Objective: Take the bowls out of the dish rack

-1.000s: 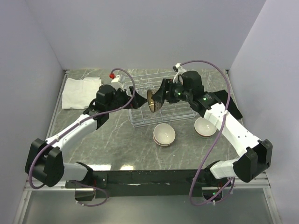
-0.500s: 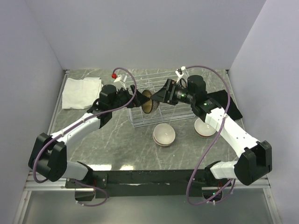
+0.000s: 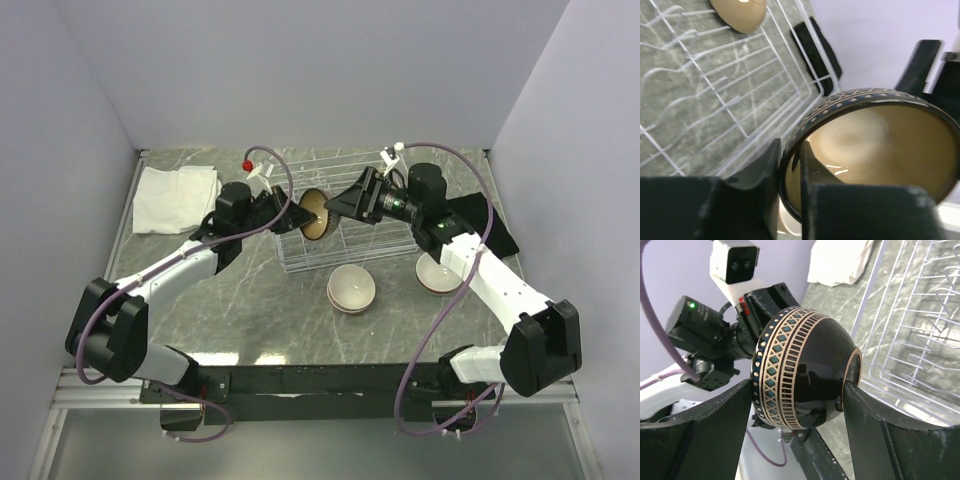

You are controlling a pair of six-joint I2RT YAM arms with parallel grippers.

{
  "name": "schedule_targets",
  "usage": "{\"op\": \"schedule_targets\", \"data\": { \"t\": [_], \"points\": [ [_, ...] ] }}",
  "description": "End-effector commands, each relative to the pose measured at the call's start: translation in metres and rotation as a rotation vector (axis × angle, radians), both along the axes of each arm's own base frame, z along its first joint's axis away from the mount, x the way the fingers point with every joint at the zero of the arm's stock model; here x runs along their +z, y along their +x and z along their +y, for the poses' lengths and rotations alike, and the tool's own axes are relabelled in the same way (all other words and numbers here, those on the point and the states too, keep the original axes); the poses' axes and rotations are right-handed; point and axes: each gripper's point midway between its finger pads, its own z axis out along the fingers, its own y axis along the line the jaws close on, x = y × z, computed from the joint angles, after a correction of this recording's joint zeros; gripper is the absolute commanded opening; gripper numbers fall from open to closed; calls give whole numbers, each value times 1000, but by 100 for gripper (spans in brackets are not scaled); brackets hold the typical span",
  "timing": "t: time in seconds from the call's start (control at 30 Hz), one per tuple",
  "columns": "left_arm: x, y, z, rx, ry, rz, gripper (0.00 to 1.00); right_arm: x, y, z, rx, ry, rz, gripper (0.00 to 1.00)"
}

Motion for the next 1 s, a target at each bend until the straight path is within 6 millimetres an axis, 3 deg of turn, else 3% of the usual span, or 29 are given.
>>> {"op": "schedule_targets", "data": {
  "t": [0.0,0.07,0.1,0.17,0.2,0.27,0.3,0.5,0.67,0.77,0.97],
  "points": [
    [13,-4,8,20,27,-59,5,40,-6,2,40,90,-123,35],
    [18,-7,13,31,45,-71,1,38,-7,2,42,87,-120,46],
    [18,-5,17,53,57,-72,1,39,-7,1,39,85,-127,60],
    [19,-8,26,82,94,-72,1,37,-7,-1,31,74,-126,72],
    [18,-5,34,126,122,-67,1,38,-7,-2,27,66,-138,83],
    [22,-3,46,175,160,-76,1,31,-7,-3,19,44,-123,93],
    [13,-3,57,213,202,-44,1,30,-6,-4,12,33,-130,99],
    [17,-12,114,381,300,-31,1,20,-7,-13,-21,-32,-146,100],
    [-13,-35,174,549,437,65,1,6,-5,-21,-56,-94,-134,100],
    [-32,-46,198,613,486,130,1,-2,-4,-24,-62,-128,-137,100],
    [-81,-58,217,658,524,299,1,-16,-2,-29,-70,-194,-137,100]
  ]
}}
